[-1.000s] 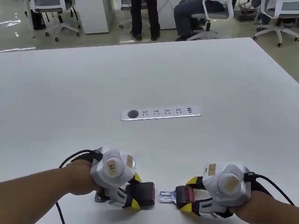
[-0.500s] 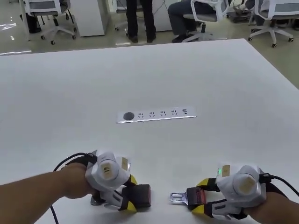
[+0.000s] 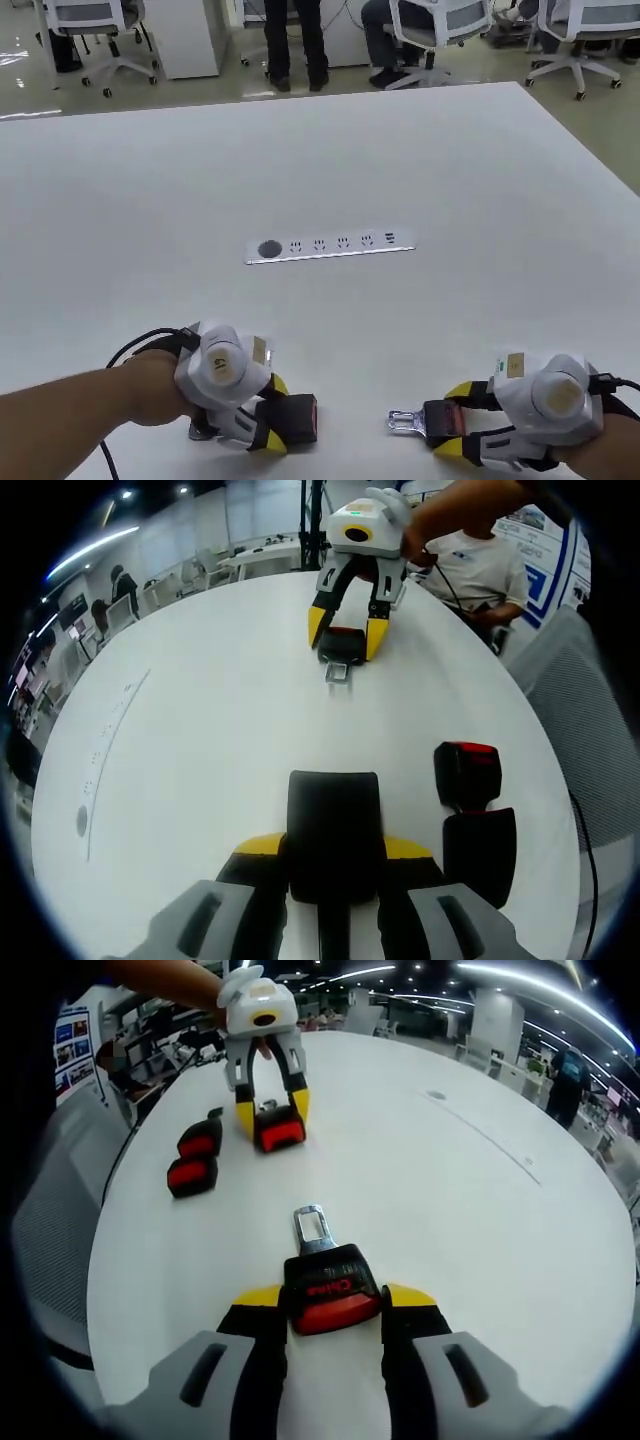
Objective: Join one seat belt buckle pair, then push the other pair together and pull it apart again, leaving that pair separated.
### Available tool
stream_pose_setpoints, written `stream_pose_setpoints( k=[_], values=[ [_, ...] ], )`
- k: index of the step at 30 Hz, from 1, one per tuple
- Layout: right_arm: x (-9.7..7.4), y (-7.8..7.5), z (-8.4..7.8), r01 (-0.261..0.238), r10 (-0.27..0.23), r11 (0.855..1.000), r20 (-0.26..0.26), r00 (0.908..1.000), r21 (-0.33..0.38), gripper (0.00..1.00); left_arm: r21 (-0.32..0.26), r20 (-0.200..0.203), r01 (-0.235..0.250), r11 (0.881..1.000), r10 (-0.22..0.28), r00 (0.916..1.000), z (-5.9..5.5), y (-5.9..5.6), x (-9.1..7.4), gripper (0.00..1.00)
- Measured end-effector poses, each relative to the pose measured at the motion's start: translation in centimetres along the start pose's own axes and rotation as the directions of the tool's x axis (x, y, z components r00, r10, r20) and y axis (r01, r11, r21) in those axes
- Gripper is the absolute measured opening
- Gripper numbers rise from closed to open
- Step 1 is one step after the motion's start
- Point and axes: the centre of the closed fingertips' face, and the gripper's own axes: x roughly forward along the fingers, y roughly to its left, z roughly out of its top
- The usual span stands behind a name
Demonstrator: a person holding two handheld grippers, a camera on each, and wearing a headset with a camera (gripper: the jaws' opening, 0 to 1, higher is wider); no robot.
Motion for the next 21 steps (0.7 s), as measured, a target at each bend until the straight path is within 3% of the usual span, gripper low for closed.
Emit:
stream_pose_setpoints(
  k=[12, 21],
  values=[
    [-0.4, -0.5, -1.6, -0.016, 0.016, 1.0, -0.024, 0.9996, -0.007, 0.36, -0.007, -0.001, 0.001, 1.0, -0.001, 1.0, -0.1, 0.0, 0.0, 0.35],
    [-0.3, -0.6, -1.8, -0.023, 0.022, 1.0, -0.029, 0.9993, -0.02, 0.36, -0.002, -0.022, -0.001, 1.0, 0.001, 0.9998, 0.2, -0.4, -0.1, 0.35]
  ],
)
